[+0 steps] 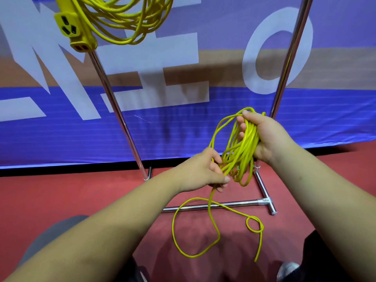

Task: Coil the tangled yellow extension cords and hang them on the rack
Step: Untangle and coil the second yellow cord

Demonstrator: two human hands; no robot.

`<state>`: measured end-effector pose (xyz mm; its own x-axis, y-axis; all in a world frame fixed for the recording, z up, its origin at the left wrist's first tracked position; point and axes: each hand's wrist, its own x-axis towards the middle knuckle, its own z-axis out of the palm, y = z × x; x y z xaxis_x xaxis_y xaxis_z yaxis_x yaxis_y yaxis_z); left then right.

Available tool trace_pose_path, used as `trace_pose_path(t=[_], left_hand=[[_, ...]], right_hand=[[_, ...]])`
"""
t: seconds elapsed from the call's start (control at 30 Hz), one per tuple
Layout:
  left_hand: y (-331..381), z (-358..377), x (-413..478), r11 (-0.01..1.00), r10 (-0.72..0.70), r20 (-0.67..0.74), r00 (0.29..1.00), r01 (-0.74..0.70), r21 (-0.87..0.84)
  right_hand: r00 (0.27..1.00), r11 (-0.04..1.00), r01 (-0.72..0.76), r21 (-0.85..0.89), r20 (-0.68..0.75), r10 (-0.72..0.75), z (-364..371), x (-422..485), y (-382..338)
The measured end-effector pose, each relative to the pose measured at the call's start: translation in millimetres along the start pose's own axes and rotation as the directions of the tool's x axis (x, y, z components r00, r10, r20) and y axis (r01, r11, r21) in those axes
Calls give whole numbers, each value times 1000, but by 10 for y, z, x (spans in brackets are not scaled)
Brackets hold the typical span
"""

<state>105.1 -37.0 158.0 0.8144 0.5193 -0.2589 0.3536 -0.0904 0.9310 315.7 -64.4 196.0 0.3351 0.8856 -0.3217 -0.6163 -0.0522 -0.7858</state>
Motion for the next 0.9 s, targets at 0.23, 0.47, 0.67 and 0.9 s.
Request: trace_pose_path(t=[0.23,0.47,0.67,0.9], left_hand=[[27,32,37,997,51,-22,998,-50,66],[3,31,88,1000,-11,-50,999,11,12],[-318,-202,162,919,-111,-115,987,146,367],[-990,-360,188,858,-265,37,964,218,466]], right_hand=[[1000,997,1,-77,24,1,14,-12,90],[994,996,-86,-32,61,88,16,-16,82],[993,997,-77,-28,90,79,-19,0,-101],[987,995,-91,-47,125,96,-29,-95,-102]])
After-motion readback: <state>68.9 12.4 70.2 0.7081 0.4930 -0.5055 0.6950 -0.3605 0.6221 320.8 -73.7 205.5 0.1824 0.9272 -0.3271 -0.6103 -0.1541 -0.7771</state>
